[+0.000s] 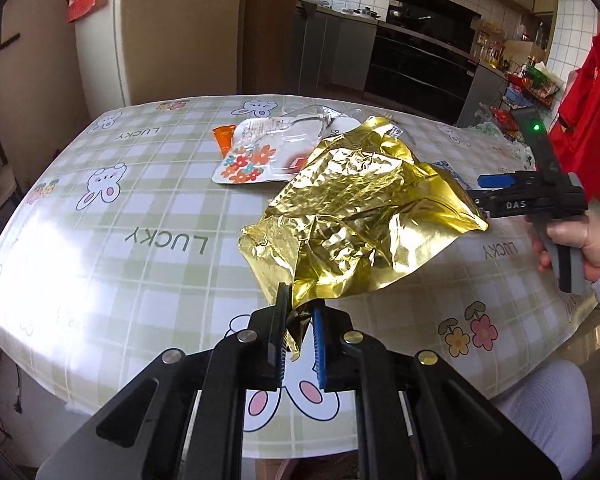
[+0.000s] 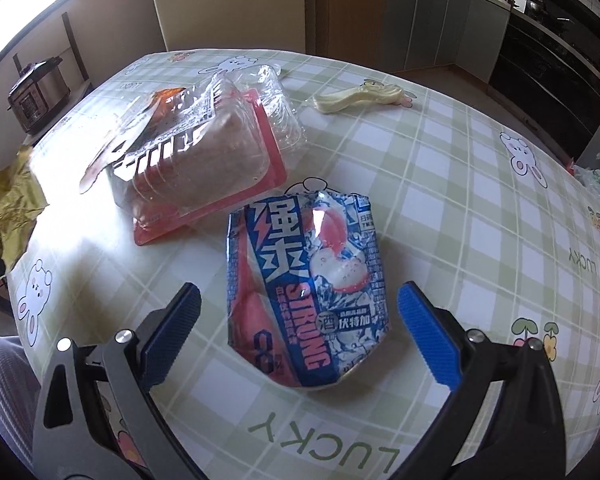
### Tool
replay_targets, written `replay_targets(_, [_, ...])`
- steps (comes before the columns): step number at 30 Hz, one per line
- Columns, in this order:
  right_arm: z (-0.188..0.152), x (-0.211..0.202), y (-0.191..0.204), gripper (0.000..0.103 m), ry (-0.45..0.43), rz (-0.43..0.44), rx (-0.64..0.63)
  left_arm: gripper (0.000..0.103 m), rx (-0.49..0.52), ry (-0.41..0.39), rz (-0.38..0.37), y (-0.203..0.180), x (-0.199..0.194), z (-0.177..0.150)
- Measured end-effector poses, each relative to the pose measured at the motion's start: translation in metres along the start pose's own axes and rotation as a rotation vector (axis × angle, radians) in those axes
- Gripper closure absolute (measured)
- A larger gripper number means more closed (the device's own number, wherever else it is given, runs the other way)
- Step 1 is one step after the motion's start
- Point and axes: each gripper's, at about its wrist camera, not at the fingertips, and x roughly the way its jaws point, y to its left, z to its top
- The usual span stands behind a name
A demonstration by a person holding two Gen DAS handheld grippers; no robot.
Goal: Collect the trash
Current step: 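Grasp the blue STRONG snack bag with the right gripper while the left gripper holds the foil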
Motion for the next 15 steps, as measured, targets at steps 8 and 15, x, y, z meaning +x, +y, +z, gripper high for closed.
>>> replay_targets(8, [0.007,0.024,-0.009,0.007,0.059,0.058,0.05,0.092,-0.084,-0.031,0.007,0.01,-0.02,-0.011])
replay_targets(15, [0.001,0.003,0.004,0.015,0.025,0.081,0.045,0.092,-0.102,-0.057,0.002,0.011,-0.03,-0.012])
